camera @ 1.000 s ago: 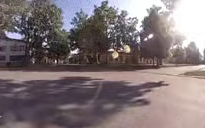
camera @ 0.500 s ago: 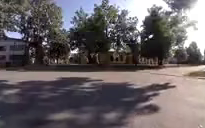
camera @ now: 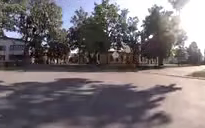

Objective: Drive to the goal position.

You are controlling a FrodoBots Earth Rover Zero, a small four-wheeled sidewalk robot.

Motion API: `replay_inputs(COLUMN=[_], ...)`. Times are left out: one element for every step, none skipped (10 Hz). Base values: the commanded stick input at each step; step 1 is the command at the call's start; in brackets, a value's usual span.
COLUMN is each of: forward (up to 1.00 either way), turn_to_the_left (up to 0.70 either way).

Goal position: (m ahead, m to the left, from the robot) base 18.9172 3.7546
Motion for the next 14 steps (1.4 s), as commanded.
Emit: replay_inputs(forward=[0.60,0.60,0.60,0.60,0.60,0.60,0.60,0.60,0.60,0.60,0.60,0.60,0.60,0.60], turn_to_the_left=[0.00,0.00,0.00,0.00,0.00,0.00,0.00,0.00,0.00,0.00,0.00,0.00,0.00,0.00])
